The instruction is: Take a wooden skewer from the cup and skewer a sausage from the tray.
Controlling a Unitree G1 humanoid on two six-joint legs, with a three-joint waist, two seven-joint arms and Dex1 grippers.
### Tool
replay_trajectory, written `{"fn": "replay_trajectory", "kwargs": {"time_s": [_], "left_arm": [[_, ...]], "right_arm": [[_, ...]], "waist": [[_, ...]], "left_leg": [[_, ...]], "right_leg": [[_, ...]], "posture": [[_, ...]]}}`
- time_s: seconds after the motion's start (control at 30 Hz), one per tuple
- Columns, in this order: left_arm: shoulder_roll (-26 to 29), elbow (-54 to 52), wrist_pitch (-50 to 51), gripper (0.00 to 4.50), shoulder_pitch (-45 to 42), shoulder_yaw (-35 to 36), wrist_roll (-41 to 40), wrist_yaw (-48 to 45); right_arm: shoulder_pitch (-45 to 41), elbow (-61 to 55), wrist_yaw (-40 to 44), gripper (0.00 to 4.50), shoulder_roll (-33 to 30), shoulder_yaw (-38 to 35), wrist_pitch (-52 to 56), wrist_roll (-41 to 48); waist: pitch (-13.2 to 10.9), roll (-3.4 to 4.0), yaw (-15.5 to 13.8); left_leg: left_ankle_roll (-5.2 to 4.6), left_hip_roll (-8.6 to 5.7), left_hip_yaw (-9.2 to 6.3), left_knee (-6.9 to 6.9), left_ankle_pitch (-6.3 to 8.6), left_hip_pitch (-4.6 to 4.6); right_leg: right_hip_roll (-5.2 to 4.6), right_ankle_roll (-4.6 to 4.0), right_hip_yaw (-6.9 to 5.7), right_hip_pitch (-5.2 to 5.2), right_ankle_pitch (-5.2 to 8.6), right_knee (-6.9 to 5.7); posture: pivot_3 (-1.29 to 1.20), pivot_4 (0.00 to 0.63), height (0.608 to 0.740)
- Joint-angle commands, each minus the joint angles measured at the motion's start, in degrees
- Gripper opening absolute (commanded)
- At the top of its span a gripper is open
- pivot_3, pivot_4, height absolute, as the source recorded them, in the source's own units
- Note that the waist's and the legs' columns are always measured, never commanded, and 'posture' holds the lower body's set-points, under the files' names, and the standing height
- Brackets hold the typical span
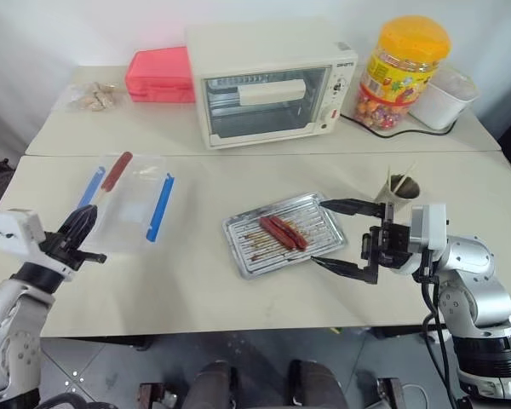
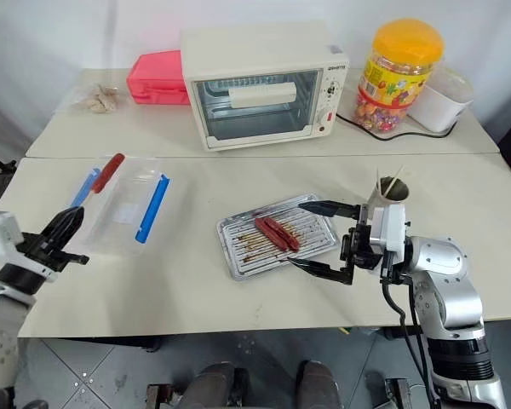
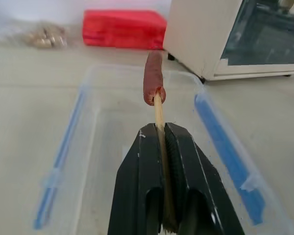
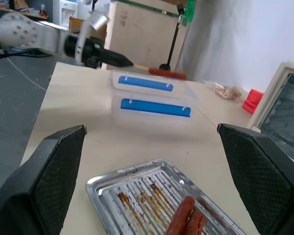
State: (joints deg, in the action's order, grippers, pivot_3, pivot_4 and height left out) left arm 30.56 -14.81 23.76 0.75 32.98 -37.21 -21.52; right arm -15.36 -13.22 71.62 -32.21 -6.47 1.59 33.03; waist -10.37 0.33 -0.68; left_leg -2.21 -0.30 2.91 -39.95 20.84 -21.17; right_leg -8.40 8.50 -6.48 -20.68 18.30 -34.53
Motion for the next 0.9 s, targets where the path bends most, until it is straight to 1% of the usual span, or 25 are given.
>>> {"fn": "replay_trajectory", "kwargs": {"time_s": [0.03,0.13,0.23,0.4,0.43,0.53,0.57,0.6,0.67,0.7,0.77,0.8,0.9], "left_arm": [[1.29,-0.52,-0.2,0.0,0.1,0.36,1.59,0.45],[1.02,-0.44,-0.19,0.0,0.02,-0.35,1.54,-0.56],[0.68,-1.05,0.42,0.84,-0.04,-1.18,1.04,-1.28],[-0.14,-1.16,-2.04,2.37,-0.03,0.92,1.08,-1.0],[-0.36,-1.44,-3.1,2.72,0.07,1.53,0.21,-2.21],[-0.05,-4.18,-5.5,3.58,0.45,3.05,-4.26,-8.35],[1.46,-5.72,-5.48,3.93,1.22,2.66,-5.03,-11.52],[4.46,-7.96,-5.16,4.2,3.15,1.1,-4.54,-16.28],[10.74,-11.41,-7.46,4.2,8.38,-3.71,0.23,-26.16],[12.48,-11.91,-8.77,4.2,9.93,-5.11,1.83,-28.53],[13.0,-12.44,-11.16,4.2,11.77,-7.66,2.44,-31.69],[13.51,-12.32,-12.51,4.2,12.69,-8.96,4.02,-32.89],[13.8,-9.9,-18.21,4.2,14.24,-12.73,10.07,-35.53]], "right_arm": [[0.52,-2.13,-1.0,4.46,-1.16,-0.85,-0.56,0.2],[1.17,-2.4,-1.5,4.46,-1.52,-0.95,-0.85,-0.04],[1.77,-2.93,-2.23,4.5,-1.73,-0.86,-0.92,-0.21],[2.17,-3.2,-2.77,4.5,-1.96,-0.73,-0.95,-0.27],[2.28,-3.21,-2.84,4.5,-2.05,-0.69,-0.91,-0.36],[2.65,-3.08,-2.91,4.5,-2.61,-0.85,-0.74,-0.54],[3.04,-2.95,-2.66,4.5,-3.2,-1.28,-0.53,-0.43],[4.03,-2.65,-1.9,4.5,-4.49,-2.05,0.1,-0.14],[6.74,-1.41,0.9,4.5,-7.29,-3.42,-0.64,-0.31],[7.58,-1.04,1.73,4.5,-8.14,-3.65,-1.07,-0.25],[9.23,0.16,2.58,4.5,-9.12,-3.92,-1.88,-0.44],[9.94,0.68,2.78,4.5,-9.27,-4.09,-2.16,-0.63],[12.26,2.49,3.8,4.5,-9.09,-4.37,-4.23,-1.72]], "waist": [[0.0,0.0,0.14],[0.0,0.0,0.22],[0.0,0.0,0.14],[0.0,0.0,0.12],[0.0,0.0,0.13],[0.0,0.0,0.2],[0.0,0.0,0.18],[0.0,-0.01,0.13],[0.0,-0.02,-0.05],[-0.03,0.1,-0.15],[-0.07,0.24,-0.31],[-0.08,0.25,-0.31],[-0.08,0.25,-0.32]], "left_leg": [[0.0,0.0,0.0,0.0,0.0,0.0],[0.0,0.0,-0.01,0.0,0.0,0.0],[0.0,0.0,-0.02,-0.01,0.0,0.0],[0.0,-0.01,-0.02,-0.01,0.0,0.0],[0.0,0.0,-0.03,-0.01,0.0,0.0],[0.0,0.0,-0.02,-0.02,0.0,0.0],[0.0,-0.01,-0.02,-0.02,0.0,0.0],[0.0,-0.01,-0.03,-0.02,0.0,-0.01],[0.01,-0.01,-0.04,-0.01,0.0,-0.03],[0.01,-0.04,-0.05,0.03,0.01,-0.03],[0.01,-0.11,0.08,0.07,0.02,0.01],[0.0,-0.07,0.18,0.08,0.01,-0.01],[0.0,0.06,0.26,0.07,0.01,0.01]], "right_leg": [[-0.01,0.0,0.0,0.0,0.0,0.0],[-0.02,0.0,-0.02,0.01,0.0,0.0],[-0.03,0.0,-0.02,0.03,0.0,0.0],[-0.04,0.0,-0.01,0.03,0.0,0.0],[-0.04,0.0,-0.02,0.03,0.0,0.0],[-0.04,0.0,-0.01,0.03,0.0,0.0],[-0.06,0.0,-0.01,0.03,0.0,0.01],[-0.06,0.0,-0.02,0.03,0.0,0.01],[-0.07,0.0,-0.02,0.03,0.0,0.03],[-0.07,0.0,-0.02,0.03,0.0,0.06],[-0.11,0.0,0.04,0.12,0.0,0.31],[-0.09,0.0,0.04,0.18,0.0,0.51],[0.01,0.0,0.04,0.17,0.0,0.53]], "posture": [[0.0,0.15,0.74],[0.0,0.15,0.74],[0.0,0.15,0.74],[0.0,0.15,0.74],[0.0,0.15,0.74],[0.0,0.15,0.74],[0.0,0.15,0.74],[0.0,0.15,0.74],[0.0,0.15,0.74],[0.0,0.15,0.74],[0.0,0.15,0.74],[0.0,0.15,0.74],[0.0,0.15,0.74]]}}
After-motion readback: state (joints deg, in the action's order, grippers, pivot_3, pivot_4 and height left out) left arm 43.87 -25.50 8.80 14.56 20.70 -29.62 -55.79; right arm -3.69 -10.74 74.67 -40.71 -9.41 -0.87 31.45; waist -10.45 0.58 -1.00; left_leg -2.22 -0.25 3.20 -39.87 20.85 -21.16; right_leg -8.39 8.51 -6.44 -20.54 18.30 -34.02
